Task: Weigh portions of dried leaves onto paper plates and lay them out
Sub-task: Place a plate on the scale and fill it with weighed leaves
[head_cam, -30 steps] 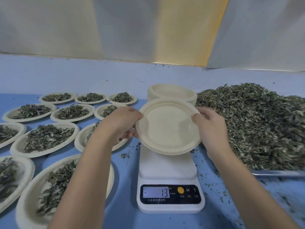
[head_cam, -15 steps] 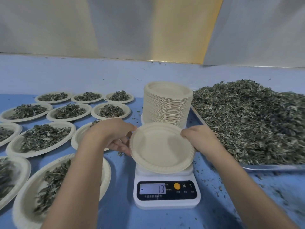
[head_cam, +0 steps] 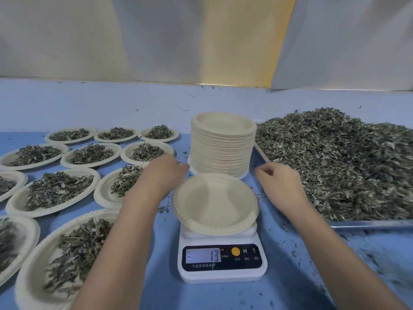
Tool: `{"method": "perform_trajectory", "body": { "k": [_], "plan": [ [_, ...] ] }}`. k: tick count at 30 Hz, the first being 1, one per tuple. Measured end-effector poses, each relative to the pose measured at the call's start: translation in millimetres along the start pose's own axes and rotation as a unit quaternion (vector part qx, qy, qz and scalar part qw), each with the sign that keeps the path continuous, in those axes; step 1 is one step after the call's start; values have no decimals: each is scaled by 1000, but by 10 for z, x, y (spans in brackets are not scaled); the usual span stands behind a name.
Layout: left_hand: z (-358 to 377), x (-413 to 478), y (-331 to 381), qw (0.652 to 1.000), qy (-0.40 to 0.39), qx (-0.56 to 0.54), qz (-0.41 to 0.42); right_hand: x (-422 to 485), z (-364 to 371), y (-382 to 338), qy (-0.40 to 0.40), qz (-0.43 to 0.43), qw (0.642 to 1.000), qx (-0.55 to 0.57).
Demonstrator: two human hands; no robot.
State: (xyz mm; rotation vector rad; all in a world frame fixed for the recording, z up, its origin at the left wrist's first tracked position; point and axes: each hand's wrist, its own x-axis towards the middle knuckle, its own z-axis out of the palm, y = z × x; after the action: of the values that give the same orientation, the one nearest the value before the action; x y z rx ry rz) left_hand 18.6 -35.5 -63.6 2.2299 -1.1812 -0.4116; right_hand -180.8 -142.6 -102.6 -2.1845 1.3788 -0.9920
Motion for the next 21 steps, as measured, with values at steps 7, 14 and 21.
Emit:
{"method": "perform_trajectory", "body": {
  "k": [7,14,21],
  "plan": [
    [374,-243,475,976,45,-85,196,113,-419,471,40,45,994,-95],
    [584,-366,850,949,5,-187,254,188,-801,678,-303,201,917,-165],
    [678,-436,1041,930,-8,-258,261,379,-503,894,-246,157,955,-41]
  ]
}}
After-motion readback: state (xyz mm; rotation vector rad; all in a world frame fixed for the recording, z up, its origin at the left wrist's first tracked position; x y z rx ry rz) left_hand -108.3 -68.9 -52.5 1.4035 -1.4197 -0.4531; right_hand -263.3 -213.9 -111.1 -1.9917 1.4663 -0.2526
